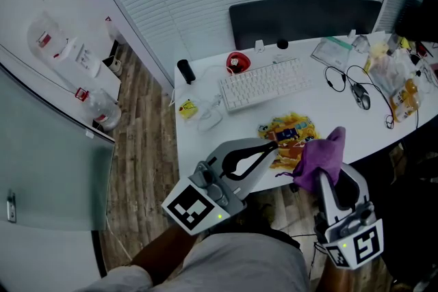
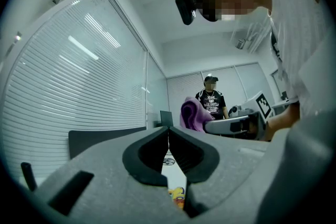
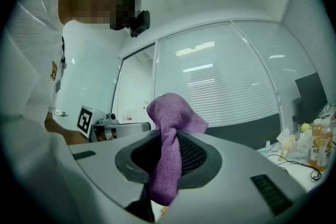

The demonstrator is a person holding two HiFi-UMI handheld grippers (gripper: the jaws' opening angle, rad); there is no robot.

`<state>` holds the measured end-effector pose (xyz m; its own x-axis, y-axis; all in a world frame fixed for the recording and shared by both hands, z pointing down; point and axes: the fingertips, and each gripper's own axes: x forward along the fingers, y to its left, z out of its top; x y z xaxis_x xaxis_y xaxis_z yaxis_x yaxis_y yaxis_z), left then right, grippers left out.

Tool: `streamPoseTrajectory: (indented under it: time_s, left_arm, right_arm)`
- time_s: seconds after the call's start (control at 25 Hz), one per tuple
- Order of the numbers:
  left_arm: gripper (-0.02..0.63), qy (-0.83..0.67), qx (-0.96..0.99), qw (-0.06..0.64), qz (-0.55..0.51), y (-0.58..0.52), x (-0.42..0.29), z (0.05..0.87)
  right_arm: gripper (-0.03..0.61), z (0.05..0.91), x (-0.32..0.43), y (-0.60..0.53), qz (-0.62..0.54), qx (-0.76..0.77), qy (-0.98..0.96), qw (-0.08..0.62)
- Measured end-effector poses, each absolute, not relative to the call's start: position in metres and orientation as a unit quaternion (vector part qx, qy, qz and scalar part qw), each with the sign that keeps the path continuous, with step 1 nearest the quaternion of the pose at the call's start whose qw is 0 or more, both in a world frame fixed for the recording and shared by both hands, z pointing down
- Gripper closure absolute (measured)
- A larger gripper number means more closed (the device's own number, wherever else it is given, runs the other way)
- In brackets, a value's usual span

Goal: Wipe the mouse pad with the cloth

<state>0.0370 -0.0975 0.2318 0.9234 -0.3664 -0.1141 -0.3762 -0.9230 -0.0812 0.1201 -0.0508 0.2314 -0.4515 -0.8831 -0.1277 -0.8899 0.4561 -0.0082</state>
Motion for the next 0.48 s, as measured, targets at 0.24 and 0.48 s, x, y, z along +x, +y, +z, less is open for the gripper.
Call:
streamPoseTrajectory:
  time_s: [0.24, 0.48]
  left_arm:
    - [0.598, 0.192, -0.979, 0.048, 0.049, -0.0981, 0.0328, 0.2334]
    - [0.598, 0.193, -0.979, 0.045, 0.048, -0.0991, 0.0307, 0.235]
  right_arm:
    - [0.514, 0.2313, 0.1165, -0.0506, 0.032, -0.519, 0.852, 0.057]
    - [0.514, 0.2311, 0.1145, -0.0515, 0.032, -0.52, 0.852, 0.057]
